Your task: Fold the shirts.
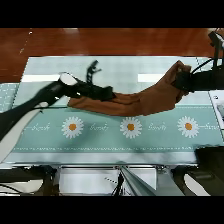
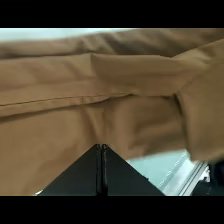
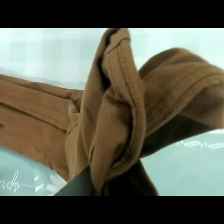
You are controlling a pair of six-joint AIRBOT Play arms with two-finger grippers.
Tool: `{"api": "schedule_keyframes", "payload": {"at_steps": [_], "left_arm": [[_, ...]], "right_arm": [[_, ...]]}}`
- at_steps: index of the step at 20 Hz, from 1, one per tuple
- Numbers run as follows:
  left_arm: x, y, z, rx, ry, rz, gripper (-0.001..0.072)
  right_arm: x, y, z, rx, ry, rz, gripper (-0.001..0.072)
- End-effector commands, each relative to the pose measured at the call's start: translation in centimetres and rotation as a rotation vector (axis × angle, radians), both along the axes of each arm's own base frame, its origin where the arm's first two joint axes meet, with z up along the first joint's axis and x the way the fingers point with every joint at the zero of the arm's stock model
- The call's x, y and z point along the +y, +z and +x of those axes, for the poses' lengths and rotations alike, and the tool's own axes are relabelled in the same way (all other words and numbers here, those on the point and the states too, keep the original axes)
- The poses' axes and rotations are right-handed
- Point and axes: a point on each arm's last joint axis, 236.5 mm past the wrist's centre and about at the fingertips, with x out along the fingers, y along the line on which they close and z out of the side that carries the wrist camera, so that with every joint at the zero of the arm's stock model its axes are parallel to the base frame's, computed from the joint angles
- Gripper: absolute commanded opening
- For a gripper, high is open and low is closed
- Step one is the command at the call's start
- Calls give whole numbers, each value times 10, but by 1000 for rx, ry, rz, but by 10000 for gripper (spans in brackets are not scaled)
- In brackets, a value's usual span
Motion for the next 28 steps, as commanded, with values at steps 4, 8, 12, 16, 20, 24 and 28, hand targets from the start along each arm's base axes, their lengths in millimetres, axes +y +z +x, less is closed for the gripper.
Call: {"api": "schedule_keyframes", "payload": {"at_steps": [4,8,12,16,20,24,28], "left_arm": [[-88,-37,-65,84,-64,-26,26],[-132,-71,-130,237,-124,-44,26],[-121,-62,-99,203,-57,-63,25],[-32,20,10,-60,91,-73,24],[122,152,82,-360,347,-90,24],[249,255,60,-563,547,-85,24],[287,290,4,-620,556,-37,24]], "right_arm": [[15,15,-62,57,10,-80,23],[1,19,-72,36,-34,-173,23],[-6,20,-67,16,-47,-203,23],[3,23,-38,-75,-6,-214,22],[60,-25,-6,-33,132,-243,22],[154,-77,35,-91,229,-140,22],[244,-125,45,-107,266,48,23]]}}
